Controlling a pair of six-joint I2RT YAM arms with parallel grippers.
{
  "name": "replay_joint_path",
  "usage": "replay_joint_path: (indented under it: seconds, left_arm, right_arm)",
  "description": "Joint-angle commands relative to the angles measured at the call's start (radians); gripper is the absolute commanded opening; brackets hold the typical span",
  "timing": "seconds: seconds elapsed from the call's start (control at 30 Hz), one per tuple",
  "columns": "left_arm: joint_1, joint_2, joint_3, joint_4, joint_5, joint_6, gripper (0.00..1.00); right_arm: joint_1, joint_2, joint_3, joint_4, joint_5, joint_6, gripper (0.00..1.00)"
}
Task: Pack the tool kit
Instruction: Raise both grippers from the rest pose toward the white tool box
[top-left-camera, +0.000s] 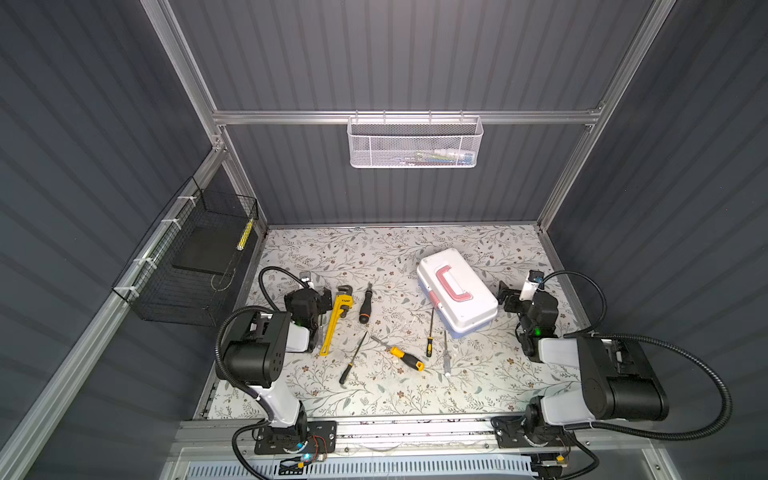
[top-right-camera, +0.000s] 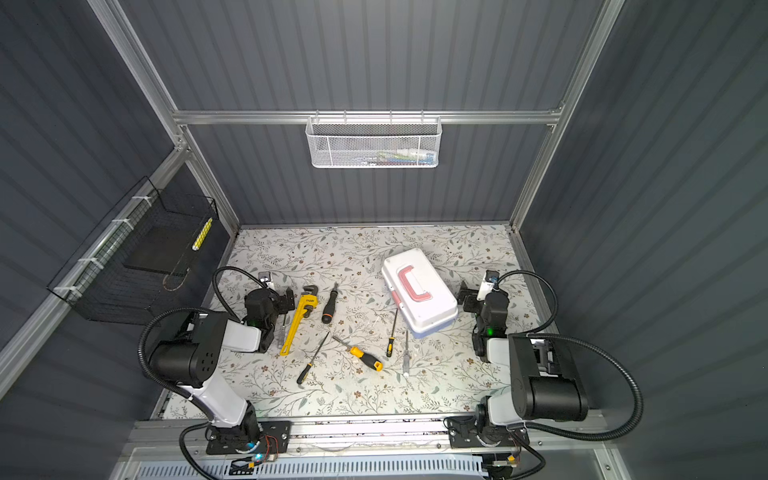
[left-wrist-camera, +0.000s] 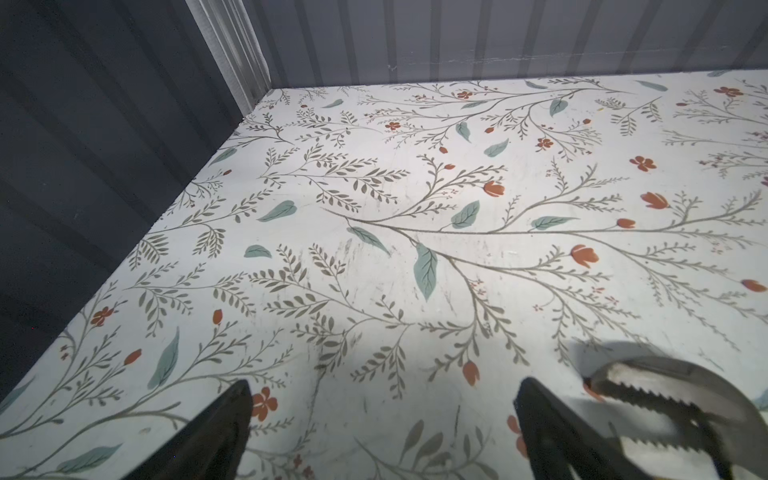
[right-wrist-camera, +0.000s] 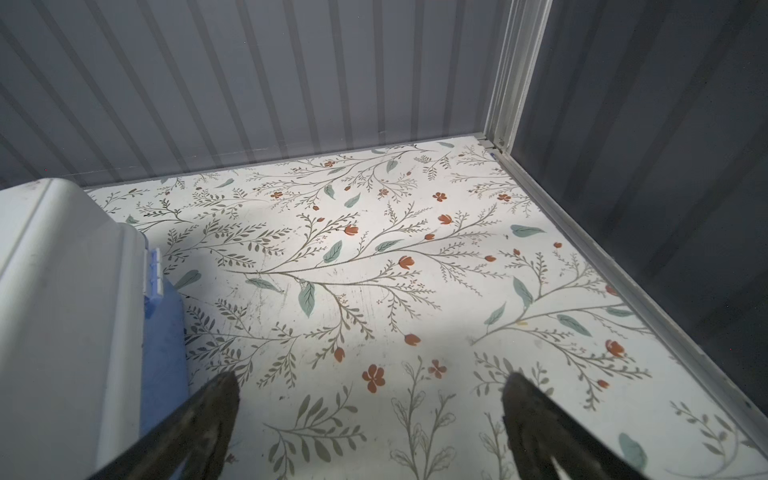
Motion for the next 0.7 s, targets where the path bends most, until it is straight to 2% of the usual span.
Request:
replay_joint_path:
  seconds: [0.0,0.67]
  left_arm:
    - [0.004,-0.001,0.005,0.001,0.01,-0.01,1.0]
    - [0.004,-0.001,0.003,0.001,0.009,-0.011,1.0]
  right_arm:
    - [0.002,0.003,0.015,0.0,-0.008,-0.009,0.99]
    - [0.0,0.004,0.018,-0.004,-0.016,-0.009,0.99]
